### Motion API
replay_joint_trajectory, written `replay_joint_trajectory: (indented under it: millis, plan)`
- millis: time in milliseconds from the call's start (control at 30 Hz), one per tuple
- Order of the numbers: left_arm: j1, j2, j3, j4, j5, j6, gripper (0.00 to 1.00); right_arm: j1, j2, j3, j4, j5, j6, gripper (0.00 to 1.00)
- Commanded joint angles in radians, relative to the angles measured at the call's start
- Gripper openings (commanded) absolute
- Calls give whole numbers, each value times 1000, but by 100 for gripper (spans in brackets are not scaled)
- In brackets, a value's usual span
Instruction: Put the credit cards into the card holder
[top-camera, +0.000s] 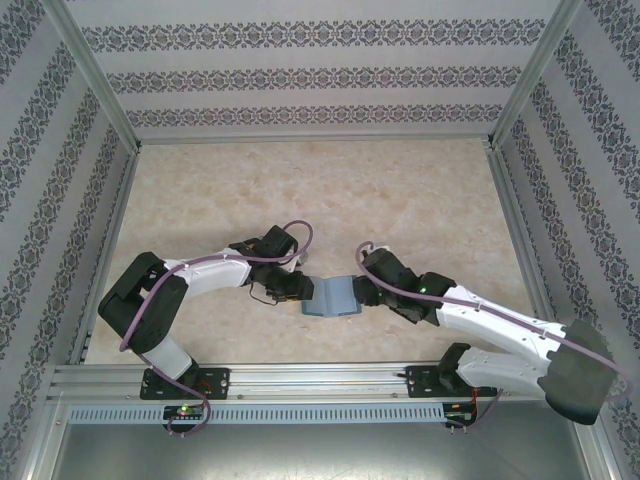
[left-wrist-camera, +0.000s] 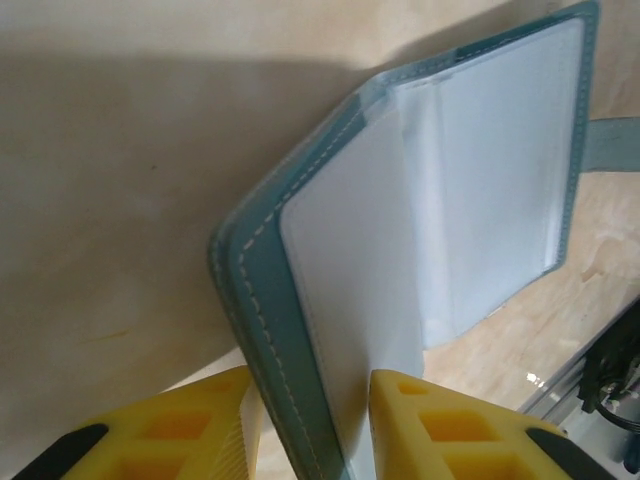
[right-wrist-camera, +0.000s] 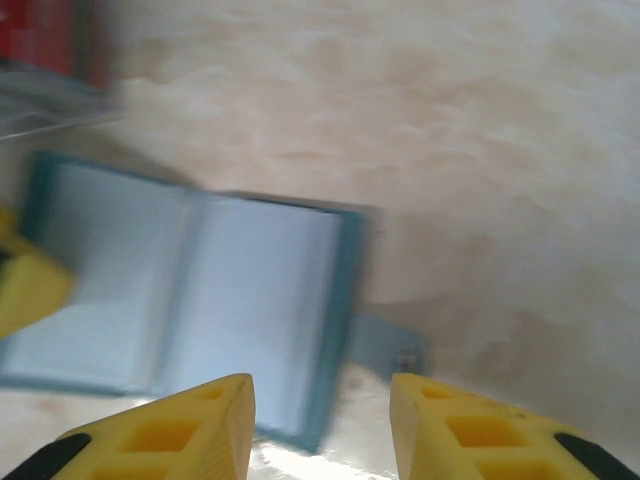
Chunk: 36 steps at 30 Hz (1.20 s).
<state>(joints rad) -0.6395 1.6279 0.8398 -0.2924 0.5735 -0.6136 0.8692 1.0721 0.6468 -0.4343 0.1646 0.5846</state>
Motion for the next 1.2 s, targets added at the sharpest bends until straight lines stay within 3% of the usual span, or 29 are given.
replay_joint_trajectory:
  millis: [0, 167, 333, 500, 633, 733, 1067, 1167]
  plan:
    - [4, 13, -36, 98, 44, -46, 30, 55, -24, 38, 37, 12, 7, 42]
    - [4, -10, -47, 117, 45, -55, 29, 60, 63, -7, 211, -163, 90, 48]
    - [24, -29, -53, 85, 61, -72, 50, 13, 208, -40, 343, -372, 105, 51]
    - [56, -94, -83, 82, 97, -82, 57, 6, 288, -4, 276, -355, 67, 50]
    - [67, -125, -96, 56, 99, -67, 36, -13, 318, -3, 259, -340, 63, 40]
    - [67, -127, -139, 115, 111, -87, 29, -13, 334, -1, 271, -359, 56, 36]
    - [67, -125, -166, 148, 138, -84, 0, 4, 349, 36, 330, -418, 63, 61]
    - [67, -142, -204, 220, 171, -104, 0, 47, 384, 74, 305, -358, 27, 73]
